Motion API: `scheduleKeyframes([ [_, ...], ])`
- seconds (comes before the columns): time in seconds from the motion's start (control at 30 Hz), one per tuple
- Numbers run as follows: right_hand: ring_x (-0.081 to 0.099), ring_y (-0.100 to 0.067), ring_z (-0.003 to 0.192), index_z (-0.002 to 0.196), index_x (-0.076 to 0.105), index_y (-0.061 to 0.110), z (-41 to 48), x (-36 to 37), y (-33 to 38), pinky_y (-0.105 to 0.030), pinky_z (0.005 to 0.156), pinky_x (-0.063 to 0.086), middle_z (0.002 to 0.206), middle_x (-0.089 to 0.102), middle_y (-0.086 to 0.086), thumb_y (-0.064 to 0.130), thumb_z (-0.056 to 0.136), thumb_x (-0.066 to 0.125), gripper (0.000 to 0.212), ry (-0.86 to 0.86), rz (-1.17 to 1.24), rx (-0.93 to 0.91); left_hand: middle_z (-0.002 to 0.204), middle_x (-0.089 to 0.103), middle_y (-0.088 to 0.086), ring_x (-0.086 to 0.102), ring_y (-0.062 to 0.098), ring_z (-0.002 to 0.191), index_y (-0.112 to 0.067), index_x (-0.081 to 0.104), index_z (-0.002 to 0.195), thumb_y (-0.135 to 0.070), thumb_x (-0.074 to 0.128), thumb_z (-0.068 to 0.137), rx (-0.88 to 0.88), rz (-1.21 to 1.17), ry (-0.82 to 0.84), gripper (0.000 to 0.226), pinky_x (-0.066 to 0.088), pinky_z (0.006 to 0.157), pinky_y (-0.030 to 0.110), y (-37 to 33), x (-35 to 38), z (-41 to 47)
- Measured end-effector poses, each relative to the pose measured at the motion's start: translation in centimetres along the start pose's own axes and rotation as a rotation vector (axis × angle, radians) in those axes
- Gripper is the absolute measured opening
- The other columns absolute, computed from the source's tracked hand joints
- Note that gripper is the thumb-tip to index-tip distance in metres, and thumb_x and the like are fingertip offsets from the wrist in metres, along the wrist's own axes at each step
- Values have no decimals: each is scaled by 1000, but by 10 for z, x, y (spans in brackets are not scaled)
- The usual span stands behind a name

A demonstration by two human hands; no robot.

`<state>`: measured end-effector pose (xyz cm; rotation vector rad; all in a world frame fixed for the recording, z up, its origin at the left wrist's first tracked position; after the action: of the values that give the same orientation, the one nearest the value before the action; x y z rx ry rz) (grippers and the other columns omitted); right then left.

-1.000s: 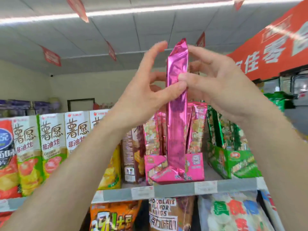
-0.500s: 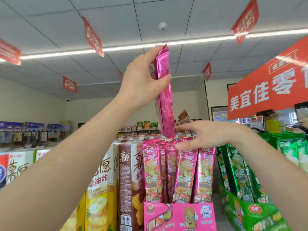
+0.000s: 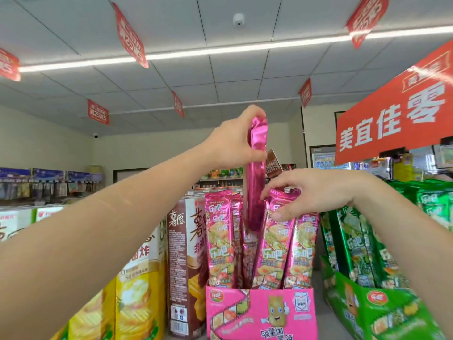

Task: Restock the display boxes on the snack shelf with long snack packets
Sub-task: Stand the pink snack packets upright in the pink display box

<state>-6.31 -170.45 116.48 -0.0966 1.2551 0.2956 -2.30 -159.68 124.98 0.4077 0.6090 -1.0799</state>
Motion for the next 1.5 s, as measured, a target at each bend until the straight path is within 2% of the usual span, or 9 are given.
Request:
scheduleKeyframes([
  [0.17,48,-9,122,121,57,38,0,0,-2,-26,98,39,131,52,15,50,77,74,49,-27,73,-24,85,53,0,58,14,66,-21,41,114,-9,77,82,-200,-176,481,50,58,68,33,18,51,-9],
  [0.37,44,-11,130,122,47,35,1,4,-11,-26,101,38,137,50,6,40,75,81,58,-33,220,16,77,54,-1,50,10,62,-20,55,111,-28,82,77,-169,-43,492,44,45,64,26,26,52,-5],
  [0.53,45,-8,126,118,46,39,-3,3,-6,-24,92,39,134,53,8,39,73,83,57,-48,242,18,95,66,21,68,19,79,-16,58,110,-13,76,84,-286,-277,614,31,60,75,27,33,50,-11],
  [0.77,53,-4,111,134,43,40,-4,6,11,-28,96,44,117,49,23,72,71,65,73,-222,24,4,94,72,9,71,20,84,-14,55,111,13,62,84,-297,-237,870,40,59,72,31,33,79,-27],
  [0.83,53,-4,105,130,50,38,-3,6,16,-35,98,45,114,54,22,74,73,59,68,-251,-52,-3,109,69,16,69,31,99,-13,57,111,12,67,80,-290,-169,899,41,58,83,45,30,85,-28],
  [1.03,50,-3,112,122,45,43,-11,2,11,-32,95,43,129,48,15,48,78,70,51,-160,4,-1,76,73,3,70,15,66,-3,69,88,-11,78,80,-218,-31,798,15,51,59,19,24,90,-21],
  [1.17,57,11,71,118,43,44,-10,2,19,-27,69,49,121,56,13,39,78,64,45,-78,-40,-13,72,63,-11,56,8,71,-23,62,69,-29,81,76,-113,100,697,21,44,71,24,19,87,-14],
  [1.3,55,5,80,118,52,44,-11,5,21,-30,81,45,95,58,20,78,80,33,54,-170,-94,1,88,65,-6,60,13,89,-25,63,82,-11,72,85,-170,121,863,17,46,80,25,24,86,-19],
  [1.5,54,-8,110,125,55,38,-13,7,22,-50,102,37,116,61,17,59,94,29,45,-299,-224,13,96,65,-5,58,14,84,-15,66,116,-8,58,93,-184,242,720,26,50,73,27,34,84,3],
])
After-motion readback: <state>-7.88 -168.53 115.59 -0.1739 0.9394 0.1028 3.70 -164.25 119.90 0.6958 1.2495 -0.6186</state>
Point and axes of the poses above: each hand's wrist, its own z-axis towards the middle knuckle, its own x-axis out of the palm, y = z × x, the point moved 7 cm from there along z, towards the middle knuckle
